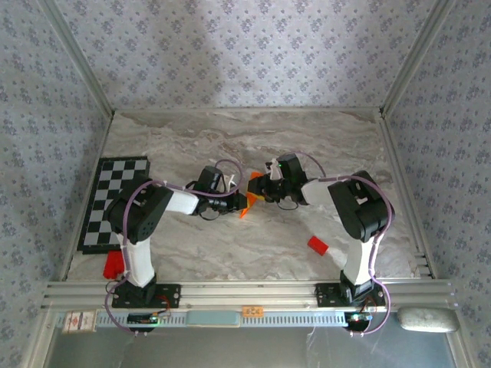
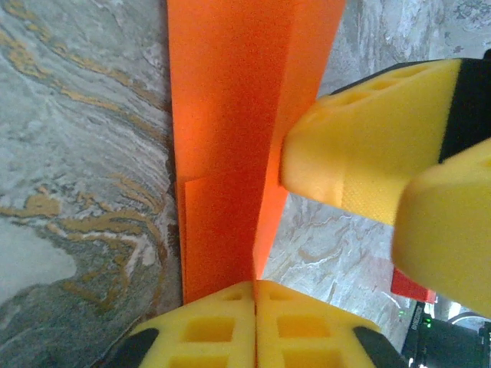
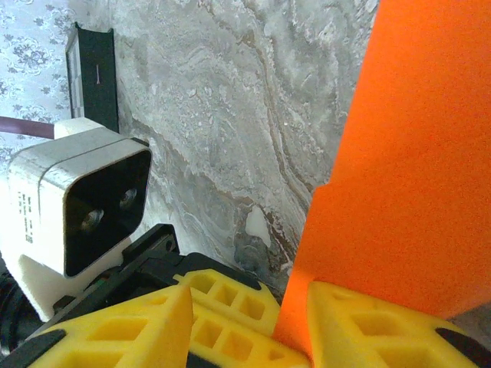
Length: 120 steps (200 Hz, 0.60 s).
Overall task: Fold a paper plane with a square sheet of paper (pick it up from the middle)
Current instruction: Fold the wing for the fifth time at the center of the table.
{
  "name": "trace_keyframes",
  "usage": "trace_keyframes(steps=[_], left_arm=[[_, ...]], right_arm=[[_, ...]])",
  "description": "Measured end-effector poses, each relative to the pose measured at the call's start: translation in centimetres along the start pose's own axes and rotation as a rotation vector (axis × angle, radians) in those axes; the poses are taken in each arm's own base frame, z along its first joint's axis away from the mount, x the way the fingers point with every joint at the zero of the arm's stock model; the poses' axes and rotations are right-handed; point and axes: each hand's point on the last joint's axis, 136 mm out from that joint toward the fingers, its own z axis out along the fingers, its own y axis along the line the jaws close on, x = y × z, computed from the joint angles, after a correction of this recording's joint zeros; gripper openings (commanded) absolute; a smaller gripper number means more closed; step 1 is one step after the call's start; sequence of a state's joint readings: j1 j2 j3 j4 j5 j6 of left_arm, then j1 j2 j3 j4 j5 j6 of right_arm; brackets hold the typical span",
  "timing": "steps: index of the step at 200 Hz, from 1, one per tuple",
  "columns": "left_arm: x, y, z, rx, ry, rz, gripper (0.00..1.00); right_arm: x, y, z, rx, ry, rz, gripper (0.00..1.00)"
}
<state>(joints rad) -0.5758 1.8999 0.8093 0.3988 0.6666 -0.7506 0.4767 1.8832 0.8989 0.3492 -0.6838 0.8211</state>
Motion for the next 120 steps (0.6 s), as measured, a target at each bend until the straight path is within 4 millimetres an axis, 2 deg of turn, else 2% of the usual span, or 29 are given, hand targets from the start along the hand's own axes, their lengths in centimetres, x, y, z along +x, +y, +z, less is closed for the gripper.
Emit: trace_keyframes(steps=[29, 49, 120], left_arm=[[-0.03, -0.38, -0.02, 0.017, 0.002, 0.005, 0.18], [-0.01, -0.47, -0.03, 0.022, 0.003, 0.007, 0.18], [-0.01, 0.03, -0.02, 0.000, -0.004, 0.000, 0.08]], right_arm=[[-0.06, 0.13, 0.51, -0.009, 0.014, -0.001, 0.44], [0.04, 0.20, 0.82, -0.016, 0.022, -0.005, 0.43], [0.06, 0.09, 0.87, -0.014, 0.023, -0.006, 0.42]])
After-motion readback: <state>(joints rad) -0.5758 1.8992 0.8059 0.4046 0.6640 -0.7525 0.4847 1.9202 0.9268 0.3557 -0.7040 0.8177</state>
